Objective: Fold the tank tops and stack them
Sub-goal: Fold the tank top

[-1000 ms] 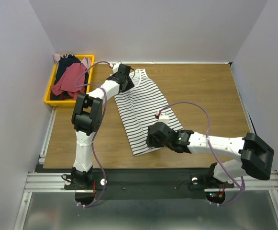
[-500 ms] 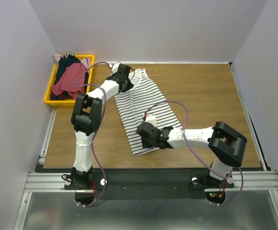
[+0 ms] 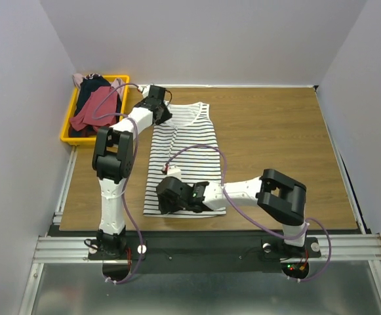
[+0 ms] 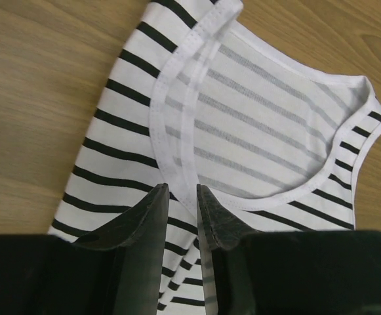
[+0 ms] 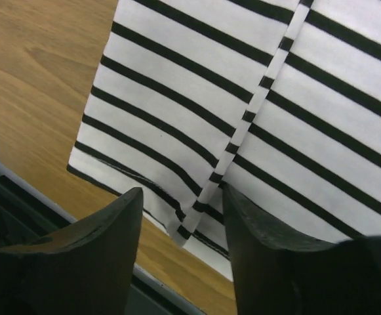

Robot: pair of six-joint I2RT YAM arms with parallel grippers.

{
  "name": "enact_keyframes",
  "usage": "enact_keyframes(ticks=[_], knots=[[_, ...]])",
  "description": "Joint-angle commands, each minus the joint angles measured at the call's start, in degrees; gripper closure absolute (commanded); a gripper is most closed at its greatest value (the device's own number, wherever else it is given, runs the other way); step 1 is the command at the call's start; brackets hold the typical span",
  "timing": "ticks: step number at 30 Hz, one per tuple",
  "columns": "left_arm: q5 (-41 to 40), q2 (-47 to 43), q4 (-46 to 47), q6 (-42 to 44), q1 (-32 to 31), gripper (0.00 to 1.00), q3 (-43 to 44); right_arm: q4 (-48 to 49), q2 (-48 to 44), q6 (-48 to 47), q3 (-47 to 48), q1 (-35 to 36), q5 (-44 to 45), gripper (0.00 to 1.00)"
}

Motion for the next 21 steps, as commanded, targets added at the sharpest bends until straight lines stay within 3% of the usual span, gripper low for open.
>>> enact_keyframes(ticks=[1,4,7,10,11,14,17,18,21], knots=[[2.48,-5.94,-0.34,3.83,0.6,0.61,2.26,0.78,-5.63,1.66,-1.26,0.19,4.16,0.37],[5.55,-8.4,2.47,3.66,0.51,0.59,-0.2,0.78,-14.83,1.22,-5.56,-1.38,8.73,0.29],[7.67,-11.91,4.23,3.13,-0.1,0.58,-2.92,0.69,-22.58,0.96,-11.01,-5.16,10.15,0.27],[8.02,-16.39,5.81,2.08,-0.98,0.58,-6.87,0.52,-30.5,-0.53,-14.45,-16.56,5.24,0.28],[7.67,-18.93,6.69,1.47,-2.11,0.58,-9.41,0.43,-31.82,-2.28,-14.8,-23.91,0.44,0.32],[6.35,-22.55,7.83,0.5,-5.62,0.61,-13.98,0.43,-29.48,-6.67,-11.13,-36.78,-6.1,0.37],[3.37,-28.78,9.59,-0.64,-9.75,0.62,-23.98,0.43,-19.75,-9.66,-5.6,-44.51,-13.21,0.4],[2.75,-29.76,9.86,-0.65,-10.64,0.63,-26.02,0.52,-19.71,-10.37,-3.84,-45.94,-13.58,0.4],[1.7,-33.27,11.18,-1.96,-15.2,0.66,-33.92,1.04,-7.63,-13.1,2.67,-49.9,-16.39,0.4]])
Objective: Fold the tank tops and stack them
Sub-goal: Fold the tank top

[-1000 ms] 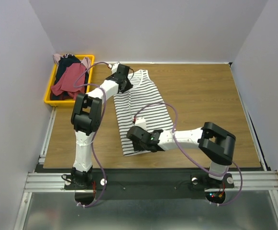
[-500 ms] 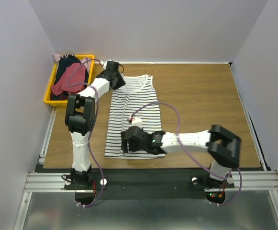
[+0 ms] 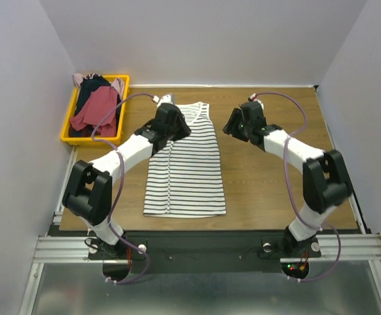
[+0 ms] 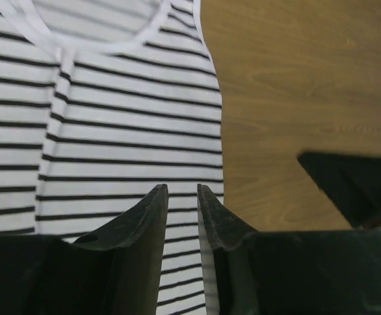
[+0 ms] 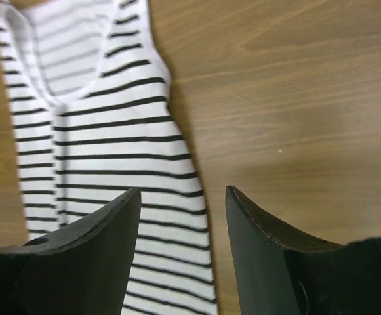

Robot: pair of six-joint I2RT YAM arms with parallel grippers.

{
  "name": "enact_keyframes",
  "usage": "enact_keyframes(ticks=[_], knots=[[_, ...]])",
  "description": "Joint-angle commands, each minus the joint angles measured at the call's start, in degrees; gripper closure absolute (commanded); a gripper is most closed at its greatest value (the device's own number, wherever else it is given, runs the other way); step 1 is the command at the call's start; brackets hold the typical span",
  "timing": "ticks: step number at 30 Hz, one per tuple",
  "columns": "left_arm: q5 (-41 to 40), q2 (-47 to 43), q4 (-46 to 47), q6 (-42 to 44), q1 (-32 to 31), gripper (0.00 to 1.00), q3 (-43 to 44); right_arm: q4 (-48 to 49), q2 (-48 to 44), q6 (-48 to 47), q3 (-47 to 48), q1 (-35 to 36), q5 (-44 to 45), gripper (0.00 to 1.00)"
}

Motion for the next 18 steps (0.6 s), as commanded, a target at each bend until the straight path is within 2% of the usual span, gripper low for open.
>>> enact_keyframes(ticks=[1,4,9,14,18], knots=[[-2.61,-3.81,2.24,-1.99,-5.36,0.66,-9.51,0.3,11.73,-6.3,8.25,-3.72,-8.57,0.41],[-2.96,-6.1,5.22,-3.91,-10.7,0.7,-15.65,1.62,20.85,-8.07,15.53,-4.78,-11.21,0.42],[-4.19,-9.35,6.54,-7.08,-19.33,0.7,-23.14,2.15,29.41,-8.25,25.83,-4.87,-12.35,0.41],[-5.86,-11.12,5.67,-7.62,-29.51,0.58,-24.38,2.76,35.82,-8.24,37.15,-4.87,-12.97,0.39],[-6.83,-11.38,4.35,-9.37,-34.19,0.56,-24.38,2.67,42.77,-7.63,45.43,-4.78,-13.06,0.4]])
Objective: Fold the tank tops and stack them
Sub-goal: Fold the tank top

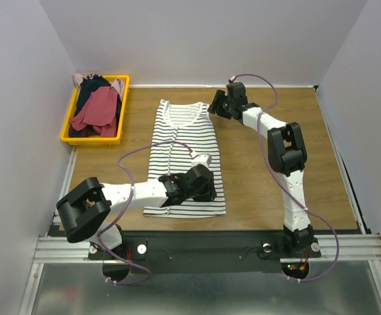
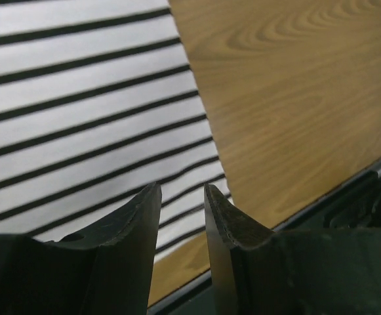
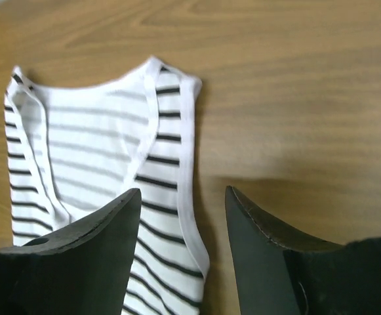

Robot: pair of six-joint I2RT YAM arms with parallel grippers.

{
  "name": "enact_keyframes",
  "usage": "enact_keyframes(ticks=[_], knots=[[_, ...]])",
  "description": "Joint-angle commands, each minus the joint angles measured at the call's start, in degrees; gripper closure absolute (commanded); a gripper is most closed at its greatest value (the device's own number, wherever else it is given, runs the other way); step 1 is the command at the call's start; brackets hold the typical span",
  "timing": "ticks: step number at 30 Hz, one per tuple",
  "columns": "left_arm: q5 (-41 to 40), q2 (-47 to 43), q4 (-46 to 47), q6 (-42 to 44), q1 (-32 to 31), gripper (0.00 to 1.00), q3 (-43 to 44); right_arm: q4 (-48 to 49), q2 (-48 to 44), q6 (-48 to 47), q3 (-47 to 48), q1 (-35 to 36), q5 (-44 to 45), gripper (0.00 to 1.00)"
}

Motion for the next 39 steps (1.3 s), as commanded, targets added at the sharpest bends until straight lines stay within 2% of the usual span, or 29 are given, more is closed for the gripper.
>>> enact_keyframes(ticks=[1,6,12,17,18,20,23,32,39], knots=[[-2.68,-2.37,0.57,-3.38,-3.46,0.56,-0.36,1.8,6.07,-0.13,7.56,0.33,-0.9,0.4],[-4.52,-2.47,-0.14,-5.68,-6.37,0.55,-0.8,1.8,11.89,-0.39,13.63,0.42,-1.08,0.42],[-4.96,3.06,-1.19,-5.24,-9.62,0.55,2.53,1.71,18.3,-0.66,21.72,1.12,0.41,0.43],[-7.15,7.46,-4.26,-4.45,-11.29,0.55,6.22,1.53,19.63,-0.75,22.52,1.3,1.91,0.53],[-7.68,8.16,-5.57,-4.27,-11.73,0.55,7.01,1.62,19.72,-0.83,22.08,1.3,1.91,0.61],[-9.09,9.13,-7.51,-3.57,-12.61,0.54,9.12,1.71,19.72,-0.84,21.64,1.38,2.52,0.71],[-11.2,10.71,-10.59,-3.04,-13.66,0.54,12.2,1.62,19.98,-0.92,21.81,1.56,2.79,0.78],[-13.05,15.45,-14.46,-1.64,-15.95,0.52,18.0,1.62,19.9,-0.84,22.78,1.74,3.31,0.87],[-14.63,18.71,-16.31,-2.43,-16.57,0.52,19.32,1.62,19.63,-1.45,23.22,1.74,3.75,0.9]])
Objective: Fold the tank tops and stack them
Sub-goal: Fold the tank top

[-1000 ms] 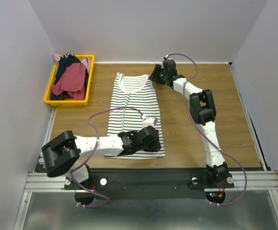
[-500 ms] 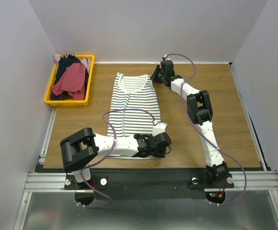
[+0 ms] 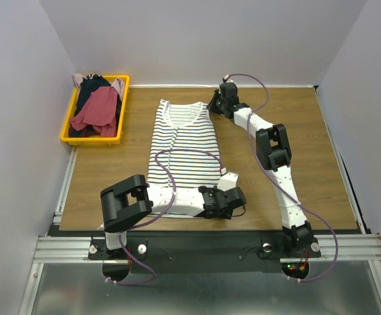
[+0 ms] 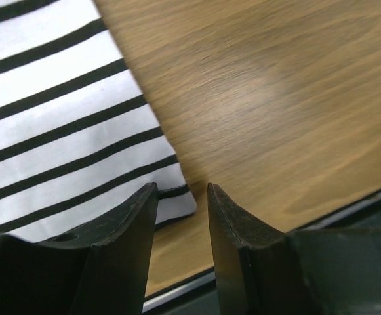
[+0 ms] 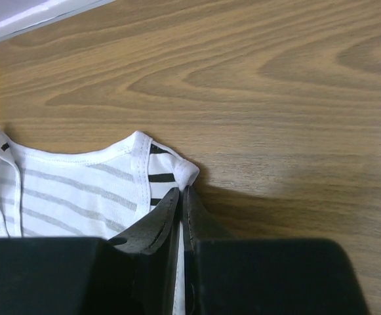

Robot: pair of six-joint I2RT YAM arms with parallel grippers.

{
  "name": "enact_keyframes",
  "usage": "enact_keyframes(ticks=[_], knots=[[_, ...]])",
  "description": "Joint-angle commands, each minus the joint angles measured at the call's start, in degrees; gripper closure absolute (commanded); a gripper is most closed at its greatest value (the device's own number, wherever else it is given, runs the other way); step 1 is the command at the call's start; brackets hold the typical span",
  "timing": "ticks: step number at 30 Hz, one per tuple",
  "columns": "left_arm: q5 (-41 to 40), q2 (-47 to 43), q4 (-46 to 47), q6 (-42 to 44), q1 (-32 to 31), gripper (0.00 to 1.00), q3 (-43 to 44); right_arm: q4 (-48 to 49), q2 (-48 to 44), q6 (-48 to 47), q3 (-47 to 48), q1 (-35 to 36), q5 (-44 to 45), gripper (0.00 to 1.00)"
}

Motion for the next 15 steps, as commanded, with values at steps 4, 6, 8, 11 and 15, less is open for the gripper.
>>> enact_keyframes(ticks=[4,6,8,11,15], knots=[[-3.48,1.06,-3.24,0.66,-1.29,0.56,3.52,-0.32,1.2,-1.47,2.39,0.8,1.79,0.91],[-3.84,1.41,-4.03,0.75,-1.38,0.73,3.97,-0.32,0.94,-1.74,2.3,0.8,2.23,0.93],[-4.01,0.8,-4.21,0.31,-1.64,0.91,3.45,-0.32,0.07,-2.09,2.04,0.71,3.37,0.95],[-4.01,-2.27,-4.21,-1.18,-1.82,1.0,1.08,-0.32,-1.17,-2.97,0.81,0.71,6.08,0.99],[-4.1,-9.29,-3.94,-3.29,-1.91,1.0,-3.49,-0.32,-3.36,-4.46,-1.56,0.45,10.39,1.0]])
